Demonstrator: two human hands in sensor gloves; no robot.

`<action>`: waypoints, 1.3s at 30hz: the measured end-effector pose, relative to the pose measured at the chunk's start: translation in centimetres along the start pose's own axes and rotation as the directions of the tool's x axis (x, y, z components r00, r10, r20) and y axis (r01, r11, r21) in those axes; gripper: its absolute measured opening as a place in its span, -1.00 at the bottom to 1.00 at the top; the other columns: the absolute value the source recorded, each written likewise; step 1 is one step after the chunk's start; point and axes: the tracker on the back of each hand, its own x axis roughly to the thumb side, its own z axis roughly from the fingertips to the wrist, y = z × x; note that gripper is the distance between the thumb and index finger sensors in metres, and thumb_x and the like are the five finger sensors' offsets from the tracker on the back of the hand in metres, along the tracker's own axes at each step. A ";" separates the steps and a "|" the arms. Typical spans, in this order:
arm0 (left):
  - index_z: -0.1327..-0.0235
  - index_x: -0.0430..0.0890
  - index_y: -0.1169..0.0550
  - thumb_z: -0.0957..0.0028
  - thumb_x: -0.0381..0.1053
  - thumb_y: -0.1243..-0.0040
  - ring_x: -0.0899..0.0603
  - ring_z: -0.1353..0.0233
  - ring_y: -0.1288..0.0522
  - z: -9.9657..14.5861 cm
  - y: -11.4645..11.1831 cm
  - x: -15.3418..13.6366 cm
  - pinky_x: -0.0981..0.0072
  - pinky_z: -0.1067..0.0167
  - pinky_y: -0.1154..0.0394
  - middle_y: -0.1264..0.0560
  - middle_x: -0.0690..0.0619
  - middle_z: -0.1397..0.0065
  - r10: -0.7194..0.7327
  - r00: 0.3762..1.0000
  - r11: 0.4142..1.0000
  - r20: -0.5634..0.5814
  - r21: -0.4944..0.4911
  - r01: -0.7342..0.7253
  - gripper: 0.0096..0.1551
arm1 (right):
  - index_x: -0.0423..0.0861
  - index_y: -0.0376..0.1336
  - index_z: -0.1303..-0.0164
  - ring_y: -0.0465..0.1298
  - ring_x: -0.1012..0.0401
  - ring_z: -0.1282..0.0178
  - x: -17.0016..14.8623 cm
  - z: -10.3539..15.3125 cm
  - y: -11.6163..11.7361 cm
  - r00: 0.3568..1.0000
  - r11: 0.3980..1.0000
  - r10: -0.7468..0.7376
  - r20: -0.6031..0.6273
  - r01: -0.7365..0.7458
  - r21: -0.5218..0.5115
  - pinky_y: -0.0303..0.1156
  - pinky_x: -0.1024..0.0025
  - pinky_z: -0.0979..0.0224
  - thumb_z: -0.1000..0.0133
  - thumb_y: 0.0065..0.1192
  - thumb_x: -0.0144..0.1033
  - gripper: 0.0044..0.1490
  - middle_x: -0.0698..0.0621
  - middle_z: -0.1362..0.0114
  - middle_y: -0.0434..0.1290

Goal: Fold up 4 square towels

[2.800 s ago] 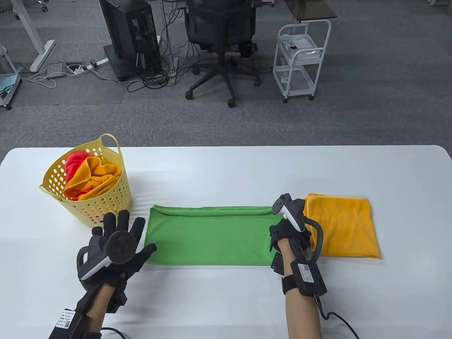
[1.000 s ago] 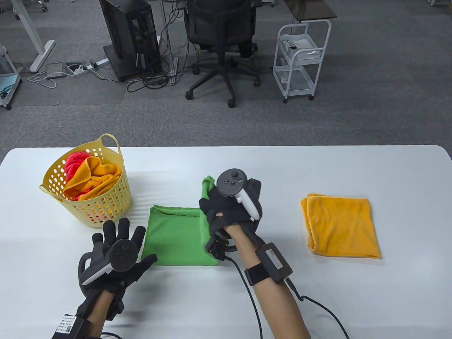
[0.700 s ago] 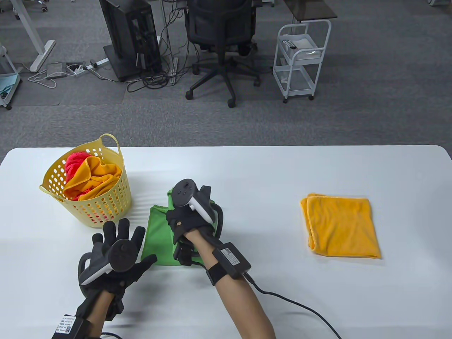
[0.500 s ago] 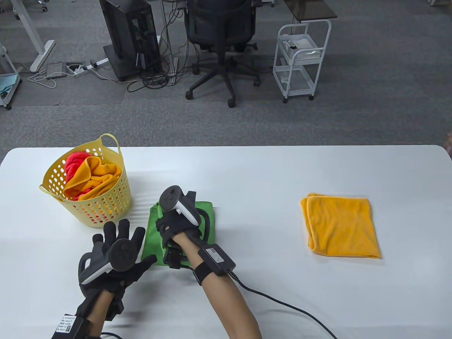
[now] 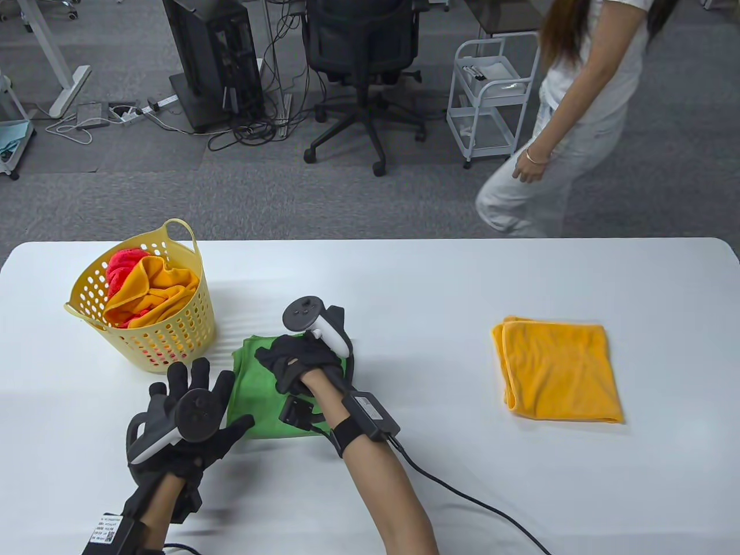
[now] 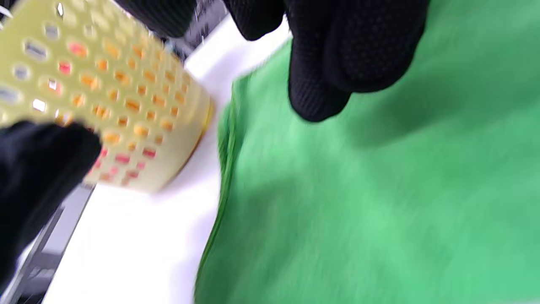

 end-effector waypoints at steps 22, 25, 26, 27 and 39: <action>-0.78 -0.05 0.03 -0.20 0.48 0.12 -0.60 -0.58 0.47 0.0 -0.1 0.3 -0.56 -0.36 0.44 0.31 -0.37 -0.76 -0.018 1.000 1.000 -0.010 -0.011 0.018 0.04 | -0.18 0.37 -0.38 0.63 -0.01 -0.20 -5.3 -0.1 0.4 0.849 0.884 0.352 -0.395 -0.440 -0.158 0.53 0.15 -0.20 -0.27 0.45 -0.13 -0.43 -0.30 -0.46 0.45; -0.78 -0.05 0.03 -0.20 0.48 0.12 -0.60 -0.58 0.48 0.0 -0.1 0.3 -0.56 -0.36 0.44 0.31 -0.37 -0.76 -0.019 1.000 1.000 -0.010 -0.011 0.018 0.04 | -0.21 0.31 -0.40 0.45 -0.20 -0.49 -5.2 0.4 -0.1 0.912 0.933 0.242 -0.333 -0.313 -0.178 0.41 -0.08 -0.41 -0.31 0.39 -0.17 -0.44 -0.41 -0.65 0.23; -0.78 -0.05 0.03 -0.20 0.48 0.12 -0.60 -0.58 0.48 0.0 -0.1 0.3 -0.56 -0.36 0.44 0.31 -0.37 -0.76 -0.019 1.000 1.000 -0.009 -0.011 0.019 0.04 | -0.21 0.27 -0.42 0.40 -0.26 -0.54 -5.3 0.7 -0.3 0.937 0.958 0.172 -0.304 -0.231 -0.170 0.38 -0.14 -0.44 -0.33 0.35 -0.17 -0.43 -0.45 -0.68 0.18; -0.78 -0.05 0.03 -0.20 0.48 0.12 -0.60 -0.58 0.47 0.0 -0.1 0.3 -0.56 -0.36 0.44 0.31 -0.37 -0.76 -0.019 1.000 1.000 -0.009 -0.011 0.019 0.04 | -0.21 0.24 -0.45 0.36 -0.32 -0.56 -5.3 0.9 -0.4 0.952 0.970 0.113 -0.286 -0.169 -0.177 0.36 -0.22 -0.46 -0.34 0.32 -0.18 -0.43 -0.50 -0.70 0.14; -0.78 -0.03 0.03 -0.19 0.49 0.11 -0.59 -0.60 0.46 0.0 -0.1 0.3 -0.58 -0.35 0.44 0.30 -0.36 -0.77 -0.006 1.000 1.000 0.015 0.002 0.006 0.04 | -0.31 0.15 -0.47 0.80 0.08 0.10 -2.5 3.7 -2.0 0.995 0.965 -0.097 0.009 0.096 -0.244 0.70 0.32 0.17 -0.37 0.23 -0.24 -0.39 -0.33 -0.36 0.55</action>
